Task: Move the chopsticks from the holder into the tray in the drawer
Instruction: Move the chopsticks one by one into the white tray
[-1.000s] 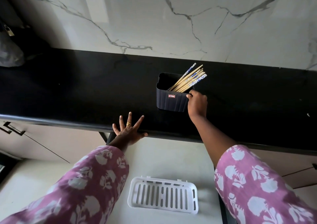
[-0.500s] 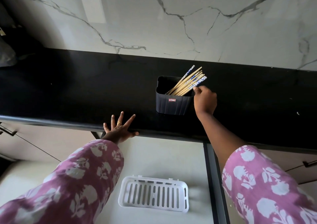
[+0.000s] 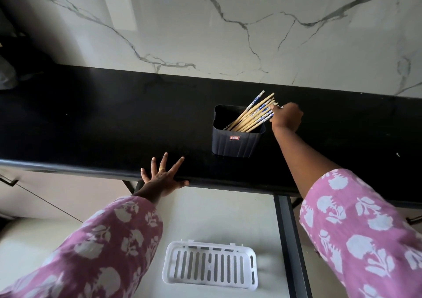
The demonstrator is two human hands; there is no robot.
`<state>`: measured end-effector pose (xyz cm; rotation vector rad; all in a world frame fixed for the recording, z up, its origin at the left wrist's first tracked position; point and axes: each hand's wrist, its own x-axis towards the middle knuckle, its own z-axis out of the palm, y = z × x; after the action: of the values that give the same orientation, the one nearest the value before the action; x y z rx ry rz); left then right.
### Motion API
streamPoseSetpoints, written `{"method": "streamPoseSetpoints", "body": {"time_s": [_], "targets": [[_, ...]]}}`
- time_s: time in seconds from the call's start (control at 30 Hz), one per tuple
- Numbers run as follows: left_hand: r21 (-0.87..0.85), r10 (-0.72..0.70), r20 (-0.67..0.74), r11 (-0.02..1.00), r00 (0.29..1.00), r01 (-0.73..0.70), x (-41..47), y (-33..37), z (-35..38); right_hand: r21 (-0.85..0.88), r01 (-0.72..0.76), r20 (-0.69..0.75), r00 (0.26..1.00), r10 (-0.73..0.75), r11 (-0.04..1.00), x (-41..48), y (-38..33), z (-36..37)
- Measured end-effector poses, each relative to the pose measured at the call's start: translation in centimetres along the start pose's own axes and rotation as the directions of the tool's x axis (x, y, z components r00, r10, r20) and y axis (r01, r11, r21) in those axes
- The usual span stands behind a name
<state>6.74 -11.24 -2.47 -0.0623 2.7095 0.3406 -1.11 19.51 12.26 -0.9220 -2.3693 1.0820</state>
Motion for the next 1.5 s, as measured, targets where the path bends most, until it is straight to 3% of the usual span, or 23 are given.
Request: {"method": "streamPoseSetpoints", "body": {"time_s": [0.13,0.37,0.5,0.6,0.7,0.8,0.97,1.13,1.23,1.3,1.37,1.43,1.5], "targets": [[-0.002,0.016,-0.008,1.0,1.0,-0.016,-0.3,0.0,-0.1,0.088,-0.053,-0.067,0.996,0.059,0.995,-0.3,-0.8,-1.5],[-0.041,-0.028,0.066,0.999,0.997,0.031,-0.8,0.8,-1.3,0.171,0.014,-0.193,0.981,0.02,0.985,-0.4,-1.3,-6.6],[-0.157,-0.057,0.022,0.986,0.998,0.06,-0.9,3.5,-3.3,0.22,-0.009,-0.256,0.964,0.066,0.976,-0.8,-1.6,-9.7],[-0.242,0.008,-0.059,0.97,0.998,-0.023,-1.3,6.5,-6.2,0.338,-0.05,-0.266,0.953,0.146,0.94,-1.3,-1.8,-11.8],[-0.395,0.122,-0.16,0.901,0.979,-0.177,-2.2,9.9,-9.9,0.572,-0.127,-0.188,0.942,0.279,0.811,-2.3,-2.0,-12.7],[-0.585,0.168,-0.239,0.761,0.957,-0.279,-3.9,13.1,-13.2,0.755,-0.209,-0.038,0.932,0.36,0.621,-4.2,-1.5,-12.2],[-0.872,0.089,-0.294,0.384,0.952,-0.305,-6.2,16.8,-16.6,0.86,-0.4,0.233,0.861,0.452,0.318,-8.1,-0.3,-10.4],[-0.942,0.103,-0.331,-0.093,0.938,-0.322,-7.6,17.9,-17.7,0.824,-0.565,0.501,0.752,0.427,0.028,-11.5,1.0,-9.0],[-0.925,0.156,-0.354,-0.205,0.922,-0.32,-8.6,17.9,-17.9,0.767,-0.641,0.612,0.71,0.348,-0.042,-12.9,1.7,-8.5],[-0.922,0.175,-0.364,-0.206,0.915,-0.328,-9.3,17.7,-18.0,0.737,-0.675,0.65,0.698,0.3,-0.027,-13.4,1.9,-8.0],[-0.919,0.172,-0.386,-0.152,0.906,-0.363,-9.7,17.5,-18.1,0.696,-0.714,0.669,0.683,0.293,0.077,-13.6,1.9,-7.6],[-0.91,0.175,-0.414,-0.088,0.894,-0.404,-10.0,17.1,-18.0,0.61,-0.739,0.664,0.674,0.324,0.285,-13.8,2.1,-7.3],[-0.898,0.179,-0.436,-0.018,0.882,-0.44,-10.1,16.7,-17.7,0.467,-0.625,0.551,0.759,0.346,0.625,-13.6,2.5,-7.0]]}}
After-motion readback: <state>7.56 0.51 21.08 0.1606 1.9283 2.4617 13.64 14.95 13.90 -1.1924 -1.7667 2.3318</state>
